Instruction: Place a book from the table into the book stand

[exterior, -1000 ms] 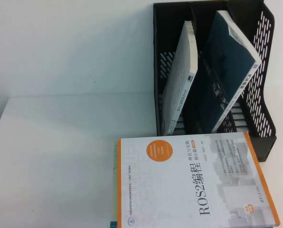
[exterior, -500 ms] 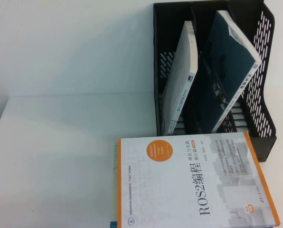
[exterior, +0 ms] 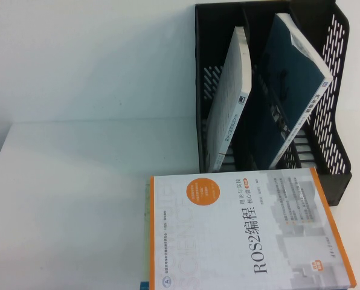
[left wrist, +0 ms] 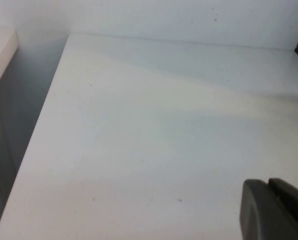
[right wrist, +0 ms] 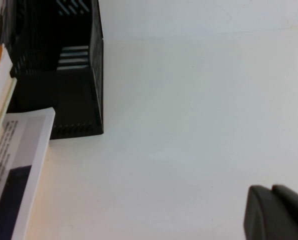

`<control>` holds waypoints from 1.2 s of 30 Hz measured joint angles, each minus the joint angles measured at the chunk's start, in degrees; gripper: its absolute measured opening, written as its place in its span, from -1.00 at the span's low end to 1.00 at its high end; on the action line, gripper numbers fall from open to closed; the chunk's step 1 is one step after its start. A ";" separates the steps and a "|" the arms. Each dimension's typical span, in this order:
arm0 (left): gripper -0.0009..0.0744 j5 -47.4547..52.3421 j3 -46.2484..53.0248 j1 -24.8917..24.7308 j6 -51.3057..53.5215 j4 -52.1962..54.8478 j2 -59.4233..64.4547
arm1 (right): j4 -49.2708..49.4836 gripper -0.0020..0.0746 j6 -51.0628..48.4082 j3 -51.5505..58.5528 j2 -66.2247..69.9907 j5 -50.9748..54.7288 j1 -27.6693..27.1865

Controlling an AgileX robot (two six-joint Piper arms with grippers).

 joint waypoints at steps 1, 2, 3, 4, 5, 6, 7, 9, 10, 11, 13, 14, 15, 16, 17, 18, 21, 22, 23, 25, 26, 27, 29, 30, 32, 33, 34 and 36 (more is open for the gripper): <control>-0.98 0.00 0.00 0.00 0.00 0.00 0.00 | 0.00 -0.92 0.00 0.00 0.00 0.00 0.00; -0.98 0.00 0.00 0.00 0.03 0.00 0.00 | 0.00 -0.92 0.00 0.00 0.00 0.00 0.00; -0.98 0.00 0.00 0.00 0.03 0.00 0.00 | 0.00 -0.92 0.00 0.00 0.00 0.00 0.00; -0.98 0.00 0.00 0.00 0.14 0.00 0.00 | 0.00 -0.92 0.00 0.00 0.00 0.00 0.00; -0.98 0.00 0.00 0.00 0.16 0.00 0.00 | 0.00 -0.92 0.00 0.00 0.00 0.00 0.00; -0.98 0.00 0.00 0.00 0.16 0.00 0.00 | 0.00 -0.92 0.00 0.00 0.00 0.00 0.00; -0.98 0.00 0.00 0.00 0.16 0.00 0.00 | 0.00 -0.92 0.00 0.00 0.00 0.00 0.00; -0.98 0.00 0.00 0.00 0.16 0.00 0.00 | 0.00 -0.92 0.00 0.00 0.00 0.00 0.00; -0.98 0.00 0.00 0.00 0.16 0.00 0.00 | 0.09 -0.92 0.00 0.00 0.00 0.00 0.00; -0.98 0.00 0.00 0.00 0.16 0.00 0.00 | 0.09 -0.92 0.00 0.00 0.00 0.00 0.00; -0.98 0.00 0.00 0.00 0.27 0.00 0.00 | 0.09 -0.92 0.00 0.00 0.00 0.00 0.00; -0.98 0.00 0.00 0.00 0.27 0.00 0.00 | 0.09 -0.92 0.00 0.00 0.00 0.00 0.00; -0.98 0.00 0.00 0.00 0.27 0.00 0.00 | 0.09 -0.92 0.00 0.00 0.00 0.00 0.00; -0.98 0.00 0.00 0.00 0.27 0.00 0.00 | 0.09 -0.92 0.00 0.00 0.00 0.00 0.00; -0.98 0.00 0.00 0.00 0.27 0.00 0.00 | 0.09 -0.92 0.00 0.00 0.00 0.00 0.00; -0.98 0.00 0.00 0.00 0.27 0.00 0.00 | 0.09 -0.92 0.00 0.00 0.00 0.00 0.00; -0.98 0.00 0.00 0.00 0.41 0.00 0.00 | 0.09 -0.92 0.00 0.00 0.00 0.00 0.00; -0.98 0.00 0.00 0.00 0.72 0.31 0.00 | 0.09 -0.92 0.00 0.00 0.00 0.00 0.00; -0.98 0.00 0.00 0.00 1.48 0.85 0.00 | 0.09 -0.92 0.00 0.00 0.00 0.00 0.00; -0.98 0.00 0.00 0.00 2.21 1.31 0.00 | 0.09 -0.92 0.00 0.00 0.00 0.00 0.00; -0.98 0.00 0.00 0.00 2.36 1.38 0.00 | 0.09 -0.92 0.00 0.00 0.00 0.00 0.00; -0.98 0.00 0.00 0.00 2.45 1.46 0.00 | 0.09 -0.92 0.00 0.00 0.00 0.00 0.00; -0.98 0.00 0.00 0.00 2.71 1.41 0.00 | 0.09 -0.92 0.00 0.00 0.00 0.00 0.00; -0.98 0.00 0.00 0.00 2.85 1.49 0.00 | 0.09 -0.92 0.00 0.00 0.00 0.00 0.00; -0.98 0.00 0.00 0.00 3.06 2.00 0.00 | 0.09 -0.92 0.00 0.00 0.00 0.00 0.00; -0.98 0.00 0.00 0.00 3.06 2.16 0.00 | 0.09 -0.92 0.00 0.00 0.00 0.00 0.00; -0.98 0.00 0.00 0.00 3.06 2.39 0.00 | 0.09 -0.92 0.00 0.00 0.00 0.00 0.00; -0.98 0.00 0.00 0.00 3.15 2.54 0.00 | 0.09 -0.92 0.00 0.00 0.00 0.00 0.00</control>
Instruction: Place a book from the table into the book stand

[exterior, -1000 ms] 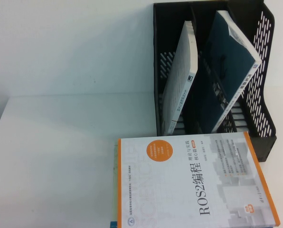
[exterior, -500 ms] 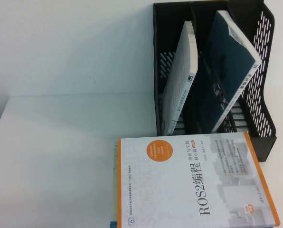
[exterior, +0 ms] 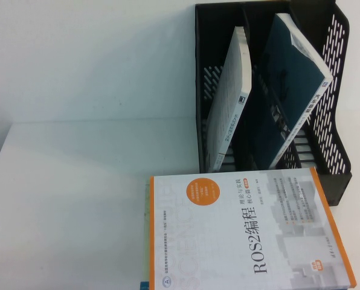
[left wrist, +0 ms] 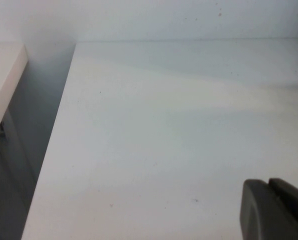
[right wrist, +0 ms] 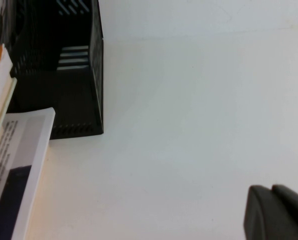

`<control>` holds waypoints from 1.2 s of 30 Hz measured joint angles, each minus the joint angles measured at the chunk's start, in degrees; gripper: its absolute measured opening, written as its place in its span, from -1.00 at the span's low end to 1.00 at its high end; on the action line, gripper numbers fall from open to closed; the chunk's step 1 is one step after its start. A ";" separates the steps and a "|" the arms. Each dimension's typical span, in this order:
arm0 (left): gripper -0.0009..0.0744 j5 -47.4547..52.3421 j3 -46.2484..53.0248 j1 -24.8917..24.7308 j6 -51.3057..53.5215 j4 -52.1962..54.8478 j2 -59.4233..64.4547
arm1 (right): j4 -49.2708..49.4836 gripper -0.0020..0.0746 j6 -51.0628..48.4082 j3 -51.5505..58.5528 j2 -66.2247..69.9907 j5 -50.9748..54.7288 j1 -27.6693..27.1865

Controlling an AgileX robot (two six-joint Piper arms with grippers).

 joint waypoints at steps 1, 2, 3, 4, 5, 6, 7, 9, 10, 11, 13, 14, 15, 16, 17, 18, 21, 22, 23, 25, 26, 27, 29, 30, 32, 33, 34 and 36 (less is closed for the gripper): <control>-0.98 0.00 0.00 0.00 0.00 0.00 0.00 | 0.00 -0.92 0.00 0.00 0.00 0.00 0.00; -0.98 0.00 0.00 0.00 0.00 0.00 0.00 | -0.21 -0.92 0.00 0.00 0.00 0.00 0.00; -0.98 0.00 0.00 0.00 0.00 0.00 0.00 | -0.21 -0.92 0.00 0.00 0.00 0.00 0.00; -0.98 0.00 0.00 0.00 0.00 0.00 0.00 | -0.21 -0.92 0.00 0.00 0.00 0.00 0.00; -0.98 0.00 0.00 0.00 0.00 0.00 0.00 | -0.24 -0.92 0.00 0.00 0.00 0.00 0.00; -0.98 0.00 0.00 0.00 0.00 0.00 0.00 | -0.24 -0.92 0.00 0.00 0.00 0.00 0.00; -0.98 -0.29 0.00 0.00 0.00 0.00 0.00 | -0.34 -0.92 0.00 0.00 0.00 0.00 0.00; -0.98 -1.44 0.10 0.00 0.00 0.00 0.00 | -0.34 -0.92 0.00 0.00 0.00 0.00 0.00; -0.98 -2.46 0.24 0.00 0.00 0.00 0.00 | -0.34 -0.92 0.00 0.00 0.00 0.00 0.00; -0.98 -3.31 0.35 0.00 0.00 -0.12 0.00 | -0.34 -0.92 0.00 0.00 0.00 0.00 0.00; -0.98 -4.73 0.38 0.00 0.00 -1.45 0.00 | -0.34 -0.92 0.00 0.00 0.00 0.00 0.00; -0.98 -5.41 0.38 0.00 0.00 -1.98 0.00 | -0.34 -0.92 0.00 0.00 0.00 0.00 0.00; -0.98 -6.08 0.38 0.00 0.00 -2.61 0.00 | -0.34 -0.92 0.00 0.00 0.00 0.00 0.00; -0.98 -6.54 0.38 0.00 0.00 -3.02 0.00 | -0.34 -0.92 0.00 0.00 0.00 0.00 0.00; -0.98 -7.03 0.38 0.00 0.00 -3.34 0.00 | -0.44 -0.92 0.00 0.00 0.00 -0.12 0.00; -0.98 -7.37 0.38 0.00 0.00 -3.40 0.00 | -0.44 -0.92 0.00 0.00 0.00 -0.50 0.00; -0.98 -7.88 0.38 0.00 0.00 -3.59 0.00 | -0.44 -0.92 0.00 0.25 0.00 -2.75 0.00; -0.98 -8.00 0.38 0.00 0.00 -3.59 0.00 | -0.44 -0.92 0.00 0.35 0.00 -3.62 0.00; -0.98 -8.00 0.38 0.00 0.00 -3.59 0.00 | -0.44 -0.92 0.00 0.35 0.00 -4.46 0.00; -0.98 -8.12 0.38 0.00 0.00 -3.73 0.00 | -0.44 -0.92 0.00 0.35 0.00 -7.01 0.00; -0.98 -8.12 0.38 0.00 0.00 -3.84 0.00 | -0.44 -0.92 0.00 0.35 0.00 -7.96 0.00; -0.98 -8.12 0.38 0.00 0.00 -4.00 0.00 | -0.44 -0.92 0.00 0.35 0.00 -8.95 0.00; -0.98 -8.12 0.38 0.00 0.00 -4.19 0.00 | -0.44 -0.92 0.00 0.35 0.00 -10.26 0.00; -0.98 -8.12 0.38 0.00 0.00 -4.19 0.00 | -0.44 -0.92 0.00 0.35 0.00 -10.49 0.00; -0.98 -8.12 0.38 0.00 0.00 -4.19 0.00 | -0.44 -0.92 0.00 0.35 0.00 -10.64 0.00; -0.98 -8.19 0.38 0.00 0.00 -4.19 0.00 | -0.44 -0.92 -0.11 0.35 0.00 -10.83 0.00; -0.98 -8.39 0.38 0.00 0.00 -4.19 0.00 | -0.44 -0.92 -0.10 0.35 0.00 -11.20 0.00; -0.98 -9.67 0.38 0.00 0.00 -4.19 0.00 | -0.44 -0.92 0.07 0.35 0.00 -12.57 0.00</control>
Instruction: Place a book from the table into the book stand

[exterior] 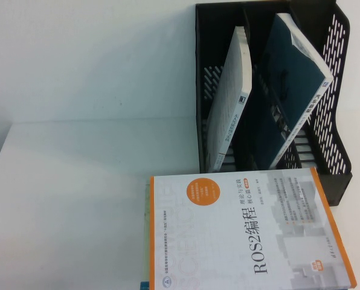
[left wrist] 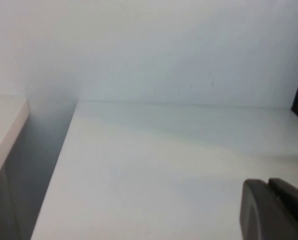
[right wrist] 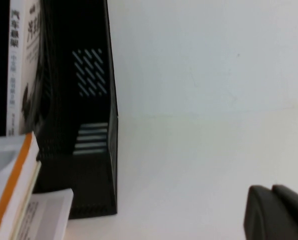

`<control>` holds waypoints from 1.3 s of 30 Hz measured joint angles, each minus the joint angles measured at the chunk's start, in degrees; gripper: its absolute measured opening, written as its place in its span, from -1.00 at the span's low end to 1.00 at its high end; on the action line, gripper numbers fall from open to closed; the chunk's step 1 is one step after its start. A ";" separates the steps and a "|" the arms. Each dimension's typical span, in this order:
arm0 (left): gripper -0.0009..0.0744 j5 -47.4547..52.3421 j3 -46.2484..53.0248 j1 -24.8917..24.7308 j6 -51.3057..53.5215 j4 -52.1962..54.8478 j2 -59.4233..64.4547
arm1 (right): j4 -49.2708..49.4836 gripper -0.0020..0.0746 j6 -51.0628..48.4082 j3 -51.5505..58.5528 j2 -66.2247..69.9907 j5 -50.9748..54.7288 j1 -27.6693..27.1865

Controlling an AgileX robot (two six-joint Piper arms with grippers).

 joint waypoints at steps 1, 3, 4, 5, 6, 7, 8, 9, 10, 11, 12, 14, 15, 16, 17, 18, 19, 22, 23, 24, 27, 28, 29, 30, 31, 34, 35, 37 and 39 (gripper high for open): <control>-0.98 -1.32 0.00 0.00 0.00 0.00 0.00 | 0.20 -0.92 0.45 0.00 0.00 -1.10 0.00; -0.98 -4.92 0.00 0.00 0.00 -0.09 0.00 | 1.11 -0.92 2.29 0.00 0.00 -3.94 0.00; -0.98 -7.49 0.00 0.00 0.00 -0.09 0.00 | 1.39 -0.92 3.13 0.00 0.00 -5.74 0.00; -0.98 -10.41 0.00 0.00 0.00 -0.09 0.00 | 1.54 -0.92 3.76 0.00 0.00 -7.35 0.00; -0.98 -13.62 0.00 0.00 0.00 -0.09 0.00 | 1.82 -0.92 4.53 0.00 0.00 -9.51 0.00; -0.98 -17.08 0.00 0.00 0.00 -0.09 0.00 | 1.80 -0.92 5.08 0.00 0.00 -11.91 0.00; -0.98 -19.99 0.00 0.00 0.00 -0.09 0.00 | 1.89 -0.92 5.44 0.00 0.00 -13.99 0.00; -0.98 -23.74 0.00 0.00 0.00 -0.09 0.00 | 1.89 -0.92 5.71 0.00 0.00 -16.83 0.00; -0.98 -27.60 0.00 0.00 0.00 -0.24 0.00 | 1.89 -0.92 5.92 0.00 0.00 -19.92 0.00; -0.98 -30.75 0.00 0.00 0.00 -0.23 0.00 | 1.89 -0.92 6.39 0.00 0.00 -22.55 0.00; -0.98 -34.65 0.00 0.00 0.00 -0.27 0.00 | 2.00 -0.92 7.35 0.00 0.00 -26.13 0.00; -0.98 -41.50 0.00 0.00 0.00 -0.37 0.00 | 2.88 -0.92 8.77 0.00 0.00 -34.05 0.00; -0.98 -45.21 0.00 0.00 -0.12 -0.41 0.00 | 3.74 -0.92 9.28 0.00 0.00 -38.16 0.00; -0.98 -48.89 0.00 0.00 -0.36 -0.50 0.00 | 4.82 -0.92 9.69 0.00 0.00 -42.18 0.00; -0.98 -52.48 0.00 0.00 -0.60 -0.50 0.00 | 5.91 -0.92 9.80 0.00 0.00 -45.89 0.00; -0.98 -55.77 0.00 0.00 -1.19 -0.50 0.00 | 7.16 -0.92 9.64 0.00 0.00 -48.43 0.00; -0.98 -58.63 0.00 0.00 -1.68 -0.50 -0.06 | 8.47 -0.92 8.99 0.00 0.00 -50.88 0.00; -0.98 -63.82 0.00 0.00 -3.76 -0.50 -0.15 | 11.09 -0.92 8.02 0.00 -0.12 -52.87 0.00; -0.98 -64.58 0.00 0.00 -4.53 -0.50 -0.15 | 11.64 -0.92 7.78 0.00 -0.12 -52.37 0.00; -0.98 -65.14 0.00 0.00 -5.55 -0.40 -0.15 | 11.75 -0.92 7.76 0.00 -0.12 -51.32 0.00; -0.98 -66.10 0.00 0.00 -7.83 -0.15 -0.15 | 11.99 -0.92 7.52 0.00 -0.12 -46.25 0.00; -0.98 -66.18 0.00 0.00 -8.40 -0.05 -0.15 | 12.03 -0.92 7.53 0.00 -0.12 -43.75 0.00; -0.98 -66.18 0.00 0.00 -8.63 -0.05 -0.15 | 12.14 -0.92 7.79 0.00 -0.12 -41.11 0.00; -0.98 -66.23 0.00 0.00 -8.78 -0.05 -0.15 | 12.25 -0.92 8.25 0.00 -0.12 -39.13 0.00; -0.98 -66.33 0.00 0.00 -8.78 -0.05 -0.15 | 12.25 -0.92 9.16 0.00 -0.12 -37.10 0.00; -0.98 -64.97 0.00 0.00 -10.39 -1.57 -0.15 | 12.36 -0.92 11.73 0.00 -0.12 -35.04 0.00; -0.98 -62.88 0.00 0.00 -11.20 -1.58 -0.20 | 12.36 -0.92 12.11 0.00 -0.12 -35.04 0.00; -0.99 -53.58 -1.66 0.00 -12.24 -0.30 -0.20 | 12.36 -0.92 12.10 0.00 -0.12 -35.04 0.00; -0.98 -41.51 -5.40 0.00 -12.73 2.39 -0.20 | 12.36 -0.92 11.73 0.00 -0.12 -34.32 0.00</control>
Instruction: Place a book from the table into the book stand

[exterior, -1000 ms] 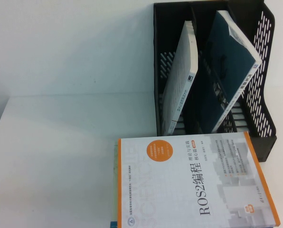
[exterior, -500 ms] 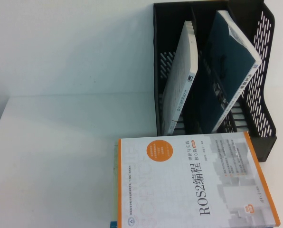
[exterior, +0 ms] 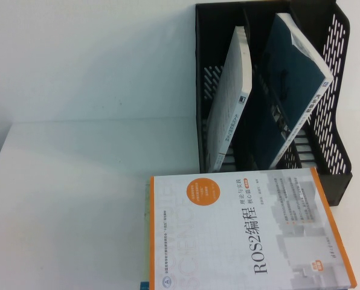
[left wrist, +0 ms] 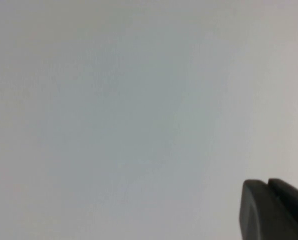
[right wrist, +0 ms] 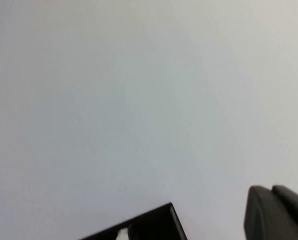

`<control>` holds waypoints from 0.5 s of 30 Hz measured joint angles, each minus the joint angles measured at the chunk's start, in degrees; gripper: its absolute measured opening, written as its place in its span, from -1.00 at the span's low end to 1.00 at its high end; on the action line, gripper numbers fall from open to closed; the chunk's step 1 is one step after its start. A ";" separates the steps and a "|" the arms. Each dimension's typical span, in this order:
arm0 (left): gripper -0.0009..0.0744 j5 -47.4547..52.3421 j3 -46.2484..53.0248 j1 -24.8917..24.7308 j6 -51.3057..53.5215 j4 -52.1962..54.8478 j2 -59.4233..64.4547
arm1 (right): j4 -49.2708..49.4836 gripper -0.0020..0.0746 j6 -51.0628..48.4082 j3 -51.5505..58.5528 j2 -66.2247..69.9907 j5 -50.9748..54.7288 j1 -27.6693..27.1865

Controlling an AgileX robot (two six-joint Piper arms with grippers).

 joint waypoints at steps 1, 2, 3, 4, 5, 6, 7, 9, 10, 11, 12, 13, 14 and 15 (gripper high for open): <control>-0.98 7.22 -2.64 0.00 -0.27 1.32 0.00 | -0.13 -0.92 -0.08 0.00 0.00 1.13 0.00; -0.98 14.41 -5.37 0.00 -0.25 2.15 0.00 | -0.54 -0.92 -0.07 -0.34 0.00 3.37 0.00; -0.98 19.80 -8.11 0.00 -0.38 2.66 0.00 | -0.83 -0.92 -0.07 -1.02 0.00 5.94 0.00; -0.98 25.69 -10.66 0.00 -0.38 3.23 0.59 | -1.30 -0.92 -0.07 -2.29 0.00 10.52 0.00; -0.98 30.34 -12.96 0.00 -0.38 3.74 1.54 | -1.59 -0.92 -0.07 -3.90 0.00 14.29 0.00; -0.98 33.20 -14.53 0.00 -0.38 4.11 2.57 | -1.61 -0.92 -0.07 -5.29 0.00 16.99 0.00; -0.98 35.65 -16.18 0.00 -0.38 4.70 4.03 | -1.72 -0.92 -0.07 -7.06 0.11 19.90 0.00; -0.98 37.97 -18.33 0.00 -0.38 5.28 6.90 | -1.85 -0.92 -0.57 -10.71 1.04 24.37 0.00; -0.98 38.37 -19.12 0.00 -0.38 5.54 8.49 | -1.97 -0.92 -1.64 -12.55 2.13 27.02 0.00; -0.98 38.49 -19.57 0.00 -0.38 5.63 9.99 | -1.97 -0.92 -3.39 -14.36 3.53 30.08 0.00; -0.98 38.72 -19.68 0.00 -0.38 5.63 11.44 | -1.97 -0.92 -5.19 -15.70 4.81 32.86 0.00; -0.98 39.01 -19.68 0.00 -0.38 5.63 12.88 | -2.06 -0.92 -7.60 -17.08 6.53 36.34 0.00; -0.98 39.14 -19.54 0.00 -0.61 5.63 14.36 | -2.06 -0.92 -9.83 -18.01 8.29 39.45 0.00; -0.98 38.87 -18.94 0.00 -1.13 5.63 15.62 | -2.06 -0.92 -11.22 -18.41 10.00 41.96 0.00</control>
